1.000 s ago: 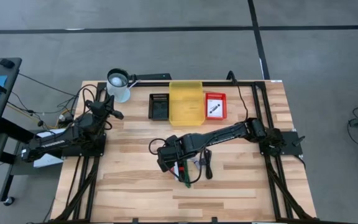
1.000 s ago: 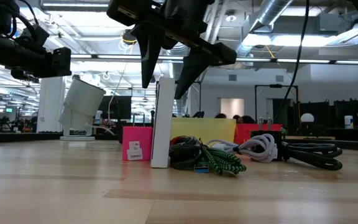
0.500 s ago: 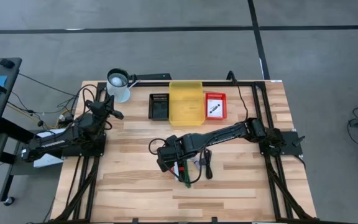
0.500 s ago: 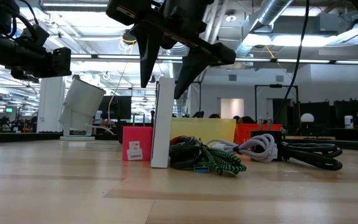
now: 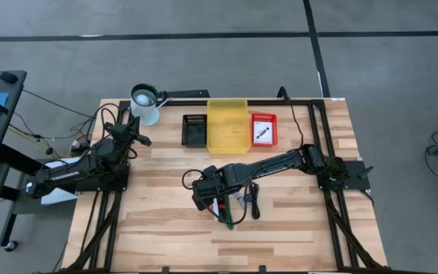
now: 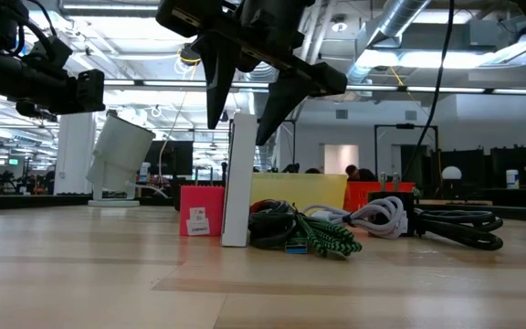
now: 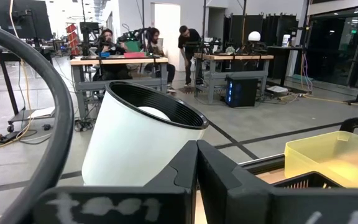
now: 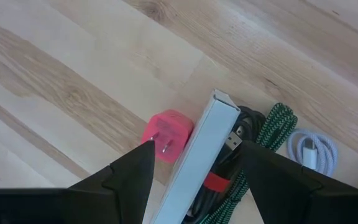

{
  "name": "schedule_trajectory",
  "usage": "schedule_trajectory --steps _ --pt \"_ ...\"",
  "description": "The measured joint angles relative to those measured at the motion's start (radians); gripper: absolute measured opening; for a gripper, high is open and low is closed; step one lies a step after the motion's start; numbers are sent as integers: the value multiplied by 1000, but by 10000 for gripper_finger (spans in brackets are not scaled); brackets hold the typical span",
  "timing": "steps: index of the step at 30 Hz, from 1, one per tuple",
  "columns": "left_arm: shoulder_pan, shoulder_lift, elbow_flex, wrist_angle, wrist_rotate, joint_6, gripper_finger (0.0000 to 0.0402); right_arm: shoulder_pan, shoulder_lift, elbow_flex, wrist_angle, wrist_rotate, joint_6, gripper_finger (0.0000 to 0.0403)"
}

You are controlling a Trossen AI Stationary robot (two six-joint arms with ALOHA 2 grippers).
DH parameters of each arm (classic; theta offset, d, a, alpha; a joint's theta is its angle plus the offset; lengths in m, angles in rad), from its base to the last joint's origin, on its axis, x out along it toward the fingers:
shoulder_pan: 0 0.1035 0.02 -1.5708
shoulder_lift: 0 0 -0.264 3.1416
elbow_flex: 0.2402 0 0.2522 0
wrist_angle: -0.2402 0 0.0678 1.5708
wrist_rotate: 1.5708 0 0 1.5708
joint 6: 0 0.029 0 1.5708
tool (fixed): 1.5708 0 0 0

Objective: Pick and place items into bin
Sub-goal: Put the white card reader box into the red bin

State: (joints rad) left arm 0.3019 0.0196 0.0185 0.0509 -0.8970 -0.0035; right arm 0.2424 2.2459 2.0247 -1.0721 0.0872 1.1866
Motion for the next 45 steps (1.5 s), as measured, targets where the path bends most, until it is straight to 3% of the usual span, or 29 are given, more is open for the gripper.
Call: schedule_trajectory --steps 26,31,40,45 --pt "0 0 0 3 0 0 0 -3 55 0 24 -28 -2 230" --pt "0 0 0 4 0 0 0 -2 55 0 29 -27 9 184" --pt "0 0 0 5 0 0 0 -4 55 0 31 -28 11 38" --pt "0 0 0 5 0 0 0 -9 55 0 31 -27 29 34"
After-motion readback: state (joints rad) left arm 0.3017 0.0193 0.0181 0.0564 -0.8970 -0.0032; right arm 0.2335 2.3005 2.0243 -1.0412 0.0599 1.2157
